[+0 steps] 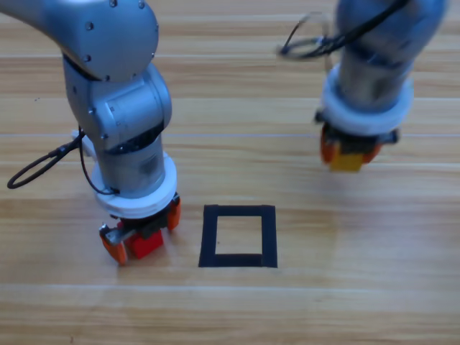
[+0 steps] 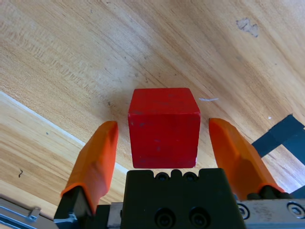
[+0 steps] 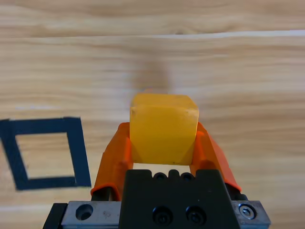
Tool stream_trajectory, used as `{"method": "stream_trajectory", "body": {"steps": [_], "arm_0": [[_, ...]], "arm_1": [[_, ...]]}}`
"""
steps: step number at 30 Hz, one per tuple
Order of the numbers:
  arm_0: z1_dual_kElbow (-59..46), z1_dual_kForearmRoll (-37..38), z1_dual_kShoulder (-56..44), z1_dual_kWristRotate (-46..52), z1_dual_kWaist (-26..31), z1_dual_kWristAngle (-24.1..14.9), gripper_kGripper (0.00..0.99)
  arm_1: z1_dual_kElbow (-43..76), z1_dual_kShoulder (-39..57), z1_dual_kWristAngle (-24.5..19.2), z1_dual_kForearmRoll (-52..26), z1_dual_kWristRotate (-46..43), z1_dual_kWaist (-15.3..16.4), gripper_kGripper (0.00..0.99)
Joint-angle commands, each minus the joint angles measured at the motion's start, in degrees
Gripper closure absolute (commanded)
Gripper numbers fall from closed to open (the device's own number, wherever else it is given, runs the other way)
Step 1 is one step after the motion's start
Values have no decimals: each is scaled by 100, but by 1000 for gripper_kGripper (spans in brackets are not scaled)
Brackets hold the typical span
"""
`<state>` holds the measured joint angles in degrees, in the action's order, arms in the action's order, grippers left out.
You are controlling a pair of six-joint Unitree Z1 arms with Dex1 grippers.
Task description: Stack the blocks in the rectangular block: red at the bottom, yellow in the middle, green on top
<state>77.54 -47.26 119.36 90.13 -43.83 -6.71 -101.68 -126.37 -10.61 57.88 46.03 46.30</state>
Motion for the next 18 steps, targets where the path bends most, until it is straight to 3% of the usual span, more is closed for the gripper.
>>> {"method": "stream_trajectory", "body": {"steps": [1, 12, 15, 18], "arm_0": [[-99, 95, 79, -215, 191, -41, 291], [-72, 15, -282, -1753, 393, 29, 847], [139, 24, -457, -2816, 437, 135, 936], [455, 7, -545, -3818, 428, 223, 942]], "arm_1": [[491, 851, -100, 48, -164, 257, 990], [588, 921, -126, 30, -103, 503, 990], [623, 939, -196, 30, -33, 503, 990], [675, 956, -258, 30, 29, 503, 990]]}}
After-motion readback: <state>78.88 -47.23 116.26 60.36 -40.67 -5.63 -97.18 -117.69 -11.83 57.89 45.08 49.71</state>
